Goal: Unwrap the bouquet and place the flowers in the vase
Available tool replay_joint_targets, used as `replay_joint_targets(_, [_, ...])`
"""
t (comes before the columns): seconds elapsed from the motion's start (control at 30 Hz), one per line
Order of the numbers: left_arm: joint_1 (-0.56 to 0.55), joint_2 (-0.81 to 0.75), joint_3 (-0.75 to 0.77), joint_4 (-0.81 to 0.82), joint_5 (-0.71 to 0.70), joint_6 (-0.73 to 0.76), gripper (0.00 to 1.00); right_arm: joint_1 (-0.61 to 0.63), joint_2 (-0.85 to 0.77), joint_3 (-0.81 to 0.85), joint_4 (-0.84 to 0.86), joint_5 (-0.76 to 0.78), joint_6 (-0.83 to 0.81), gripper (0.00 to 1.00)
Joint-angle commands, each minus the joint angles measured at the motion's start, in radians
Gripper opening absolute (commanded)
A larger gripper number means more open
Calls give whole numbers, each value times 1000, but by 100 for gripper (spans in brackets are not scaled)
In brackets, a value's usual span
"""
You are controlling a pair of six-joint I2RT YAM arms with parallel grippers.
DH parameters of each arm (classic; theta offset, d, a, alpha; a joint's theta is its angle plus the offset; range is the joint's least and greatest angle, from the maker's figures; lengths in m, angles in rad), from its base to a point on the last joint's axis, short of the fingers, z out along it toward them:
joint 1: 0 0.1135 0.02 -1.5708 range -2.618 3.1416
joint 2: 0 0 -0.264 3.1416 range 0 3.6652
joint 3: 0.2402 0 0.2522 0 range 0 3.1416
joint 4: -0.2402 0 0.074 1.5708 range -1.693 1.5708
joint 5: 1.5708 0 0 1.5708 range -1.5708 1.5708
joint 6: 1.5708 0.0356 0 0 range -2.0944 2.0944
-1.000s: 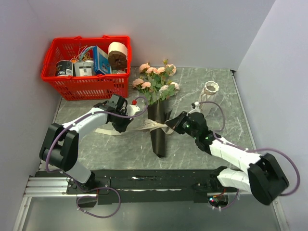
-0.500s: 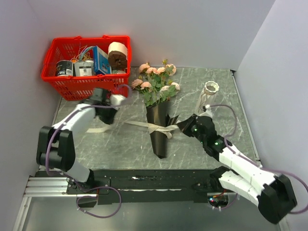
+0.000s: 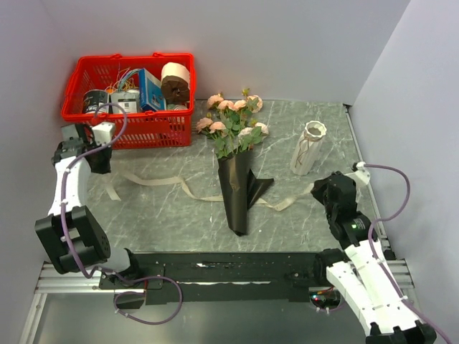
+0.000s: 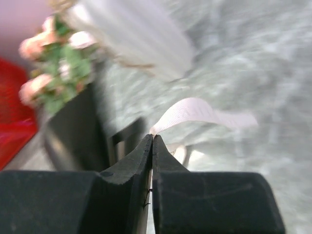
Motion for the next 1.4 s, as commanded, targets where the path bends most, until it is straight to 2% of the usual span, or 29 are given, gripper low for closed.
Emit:
replay_joint_targets(0.0, [25, -7, 35, -25, 11, 25, 2, -35, 20, 81, -172, 162, -39, 18])
replay_joint_targets(0.07, [25, -10, 40, -22, 6, 19, 15, -44, 37, 107, -223, 252, -14, 25])
replay_joint_targets(0.1, [25, -15, 55, -24, 11, 13, 25, -45, 53, 131, -243, 273, -7, 29])
replay_joint_targets(0.13, [25, -17, 64, -28, 17, 10, 43, -48, 60, 142, -263, 285, -8, 44])
replay_joint_targets(0.2, [22, -20, 101, -56, 58, 4, 54, -50, 76, 182, -277, 302, -8, 69])
replay_joint_targets(0.23, [17, -20, 119, -73, 72, 0, 68, -50, 83, 197, -285, 299, -26, 81])
replay_joint_targets(0.3, [-20, -24, 164, -123, 120, -1, 70, -26, 92, 234, -256, 244, -80, 88])
replay_joint_targets(0.33, [-37, -32, 173, -136, 134, -4, 74, 6, 90, 242, -244, 239, -117, 97])
replay_joint_targets(0.4, [-93, -58, 179, -140, 161, -24, 83, 89, 102, 271, -230, 286, -131, 100])
replay_joint_targets(0.43, [-112, -66, 179, -146, 193, -29, 95, 229, 115, 282, -227, 309, -146, 100])
replay_joint_targets(0.47, [-154, -73, 176, -146, 206, -33, 98, 304, 133, 292, -234, 344, -145, 100])
replay_joint_targets(0.5, [-181, -84, 170, -149, 216, -45, 100, 395, 186, 315, -239, 412, -145, 100])
replay_joint_targets(0.53, [-208, -87, 167, -154, 229, -49, 97, 542, 220, 328, -245, 446, -148, 100])
replay_joint_targets(0.57, [-272, -90, 161, -151, 226, -53, 96, 620, 257, 338, -245, 470, -157, 100])
replay_joint_targets(0.63, [-331, -93, 138, -121, 206, -73, 96, 742, 375, 371, -222, 530, -225, 100])
replay_joint_targets(0.67, [-377, -90, 133, -111, 210, -82, 96, 857, 415, 378, -207, 535, -267, 100])
replay_joint_targets(0.77, [-385, -61, 129, -117, 267, -98, 96, 1005, 562, 417, -156, 520, -406, 100])
replay_joint_targets(0.9, [-385, -55, 107, -122, 261, -92, 96, 1119, 726, 440, -144, 515, -503, 100])
replay_joint_targets(1.07, [-385, -115, 72, -102, 256, -96, 96, 1148, 834, 426, -90, 494, -497, 100])
replay_joint_targets(1.17, [-385, -121, 61, -110, 247, -92, 96, 1197, 879, 411, -30, 498, -551, 100])
replay_joint_targets(1.37, [-385, -125, 30, -93, 235, -101, 96, 1248, 981, 431, -56, 492, -573, 100])
